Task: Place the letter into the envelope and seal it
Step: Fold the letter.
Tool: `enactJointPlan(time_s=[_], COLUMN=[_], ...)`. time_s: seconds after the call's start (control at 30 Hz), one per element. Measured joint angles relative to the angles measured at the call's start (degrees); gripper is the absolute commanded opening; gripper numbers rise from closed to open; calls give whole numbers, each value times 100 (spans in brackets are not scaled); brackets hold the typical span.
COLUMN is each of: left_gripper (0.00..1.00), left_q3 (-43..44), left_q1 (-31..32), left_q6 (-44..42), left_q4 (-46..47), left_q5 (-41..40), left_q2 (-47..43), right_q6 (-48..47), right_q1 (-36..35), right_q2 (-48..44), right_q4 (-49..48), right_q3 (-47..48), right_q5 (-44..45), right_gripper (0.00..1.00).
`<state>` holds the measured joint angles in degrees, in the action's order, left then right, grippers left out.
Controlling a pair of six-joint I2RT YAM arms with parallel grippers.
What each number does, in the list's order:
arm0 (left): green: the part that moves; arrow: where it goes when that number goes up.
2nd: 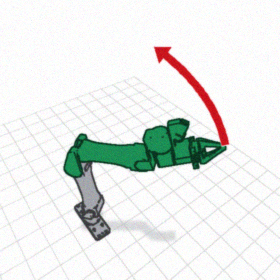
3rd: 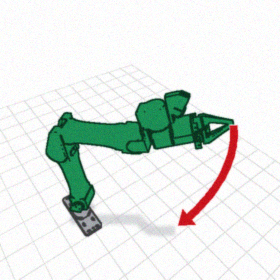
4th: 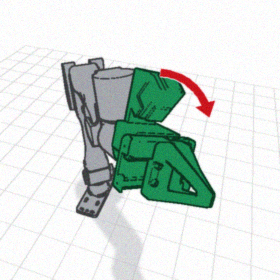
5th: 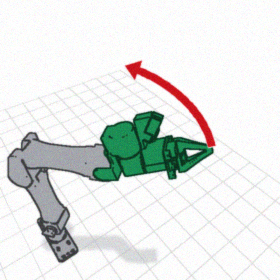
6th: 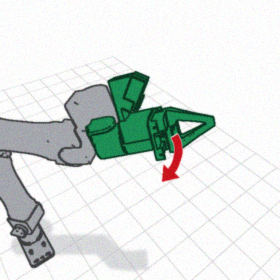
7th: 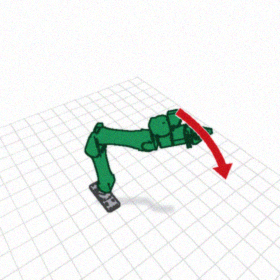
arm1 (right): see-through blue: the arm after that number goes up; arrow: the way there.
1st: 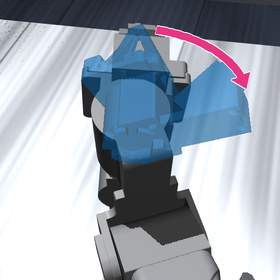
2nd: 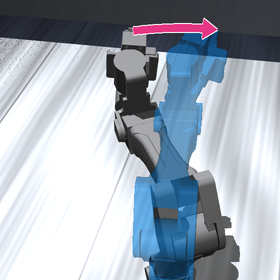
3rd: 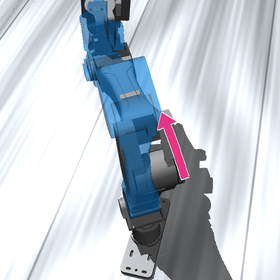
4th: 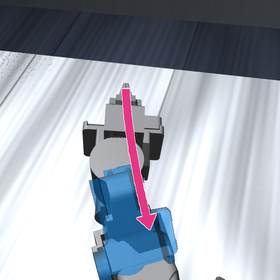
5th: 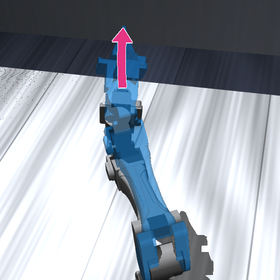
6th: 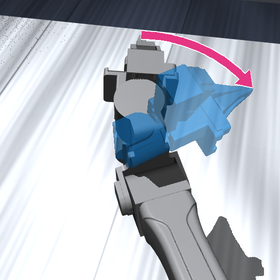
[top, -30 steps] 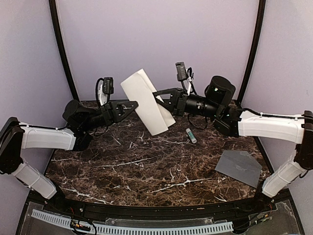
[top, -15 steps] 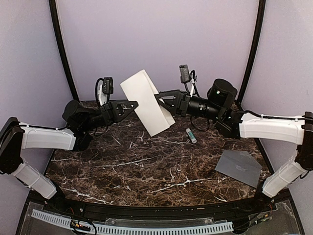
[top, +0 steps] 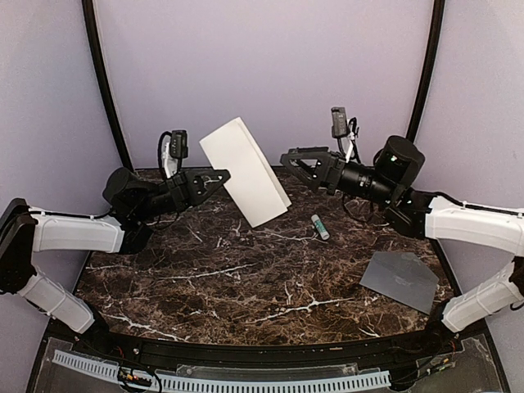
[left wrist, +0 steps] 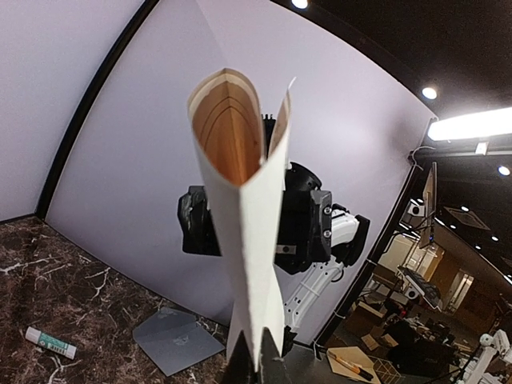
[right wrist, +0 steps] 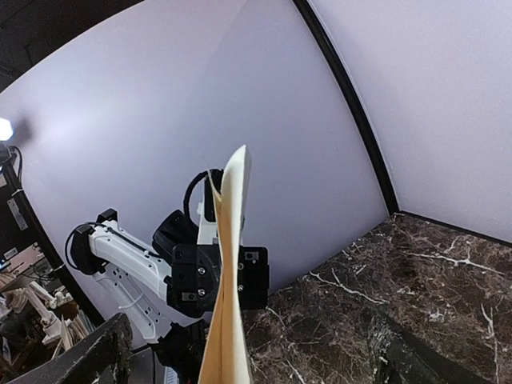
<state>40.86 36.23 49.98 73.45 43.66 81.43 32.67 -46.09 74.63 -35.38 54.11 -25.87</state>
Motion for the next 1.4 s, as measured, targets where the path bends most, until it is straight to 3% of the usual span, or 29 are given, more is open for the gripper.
enactJointPlan(time_s=[0.33,0.97,1.2,1.4], left_gripper=[0,0,0,0], left_q3=[-50,-94,-179,-197], left_q1=[-39,-42,-142,-302], left_q6=[289,238,87,-382], left_q4=[409,396,201,-645], left_q5=[-76,-284,-431,-667], left_q2=[-26,-273,-503,-966], right_q6=[304,463,457,317], right_q1=[-39,-678,-695,-621], right_q2=[20,1497,1362,614], right_q4=[61,-476,-651,-192], right_q3=[-697,-175,-439,-951], right_q5=[170,177,568,1014], right_gripper=[99,96,98,99])
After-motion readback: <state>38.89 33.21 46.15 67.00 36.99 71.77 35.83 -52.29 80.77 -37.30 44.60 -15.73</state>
